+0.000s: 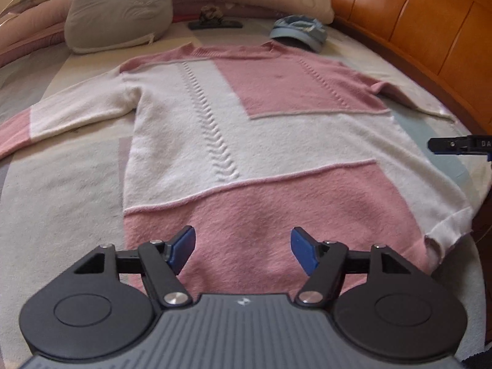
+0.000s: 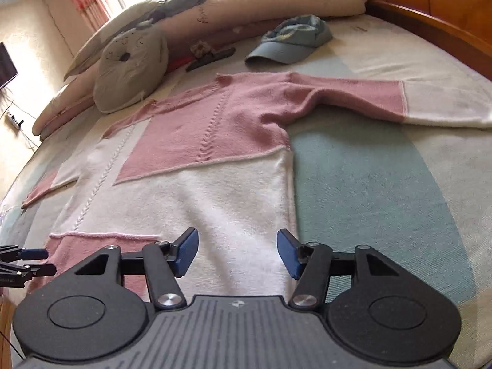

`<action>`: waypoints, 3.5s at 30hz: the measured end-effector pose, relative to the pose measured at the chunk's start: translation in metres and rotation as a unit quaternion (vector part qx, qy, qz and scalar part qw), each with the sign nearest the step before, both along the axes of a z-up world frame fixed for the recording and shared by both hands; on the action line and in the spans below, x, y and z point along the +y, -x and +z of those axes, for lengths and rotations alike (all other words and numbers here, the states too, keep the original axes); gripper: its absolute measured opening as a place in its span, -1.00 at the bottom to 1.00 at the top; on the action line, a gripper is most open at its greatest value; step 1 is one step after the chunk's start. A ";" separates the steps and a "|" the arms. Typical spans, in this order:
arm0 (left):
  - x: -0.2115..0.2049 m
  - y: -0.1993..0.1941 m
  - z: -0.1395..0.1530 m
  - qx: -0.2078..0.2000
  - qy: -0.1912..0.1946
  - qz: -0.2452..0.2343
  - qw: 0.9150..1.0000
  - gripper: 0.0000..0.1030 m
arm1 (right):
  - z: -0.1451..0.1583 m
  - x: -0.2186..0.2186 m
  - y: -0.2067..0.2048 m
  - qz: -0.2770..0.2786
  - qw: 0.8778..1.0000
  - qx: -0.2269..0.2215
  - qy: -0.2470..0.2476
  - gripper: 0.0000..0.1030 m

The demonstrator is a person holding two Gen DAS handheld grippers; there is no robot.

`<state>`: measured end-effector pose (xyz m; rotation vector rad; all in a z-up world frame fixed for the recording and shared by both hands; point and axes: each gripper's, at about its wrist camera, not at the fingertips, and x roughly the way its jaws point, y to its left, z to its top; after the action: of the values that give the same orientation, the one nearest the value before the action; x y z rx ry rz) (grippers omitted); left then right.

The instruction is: Fold clothes

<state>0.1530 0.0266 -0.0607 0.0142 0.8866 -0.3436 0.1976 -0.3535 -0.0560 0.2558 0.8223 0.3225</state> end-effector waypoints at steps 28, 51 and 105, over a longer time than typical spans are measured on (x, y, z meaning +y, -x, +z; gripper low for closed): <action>-0.034 0.020 -0.024 -0.009 -0.009 -0.061 0.998 0.54 | -0.045 0.003 -0.051 -0.108 0.992 -0.019 -0.069 0.44; -0.017 0.042 -0.011 -0.023 -0.040 -0.052 0.998 0.72 | -0.054 0.107 0.085 0.049 0.983 -0.096 0.147 1.00; 0.143 -0.187 -0.052 -0.014 0.293 0.344 0.892 -0.17 | -0.044 0.169 -0.010 0.169 0.978 -0.101 0.065 1.00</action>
<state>0.3405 0.1694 -0.1131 -0.8370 0.6763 0.0705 0.2080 -0.1840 -0.0996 -0.0423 0.6813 0.6000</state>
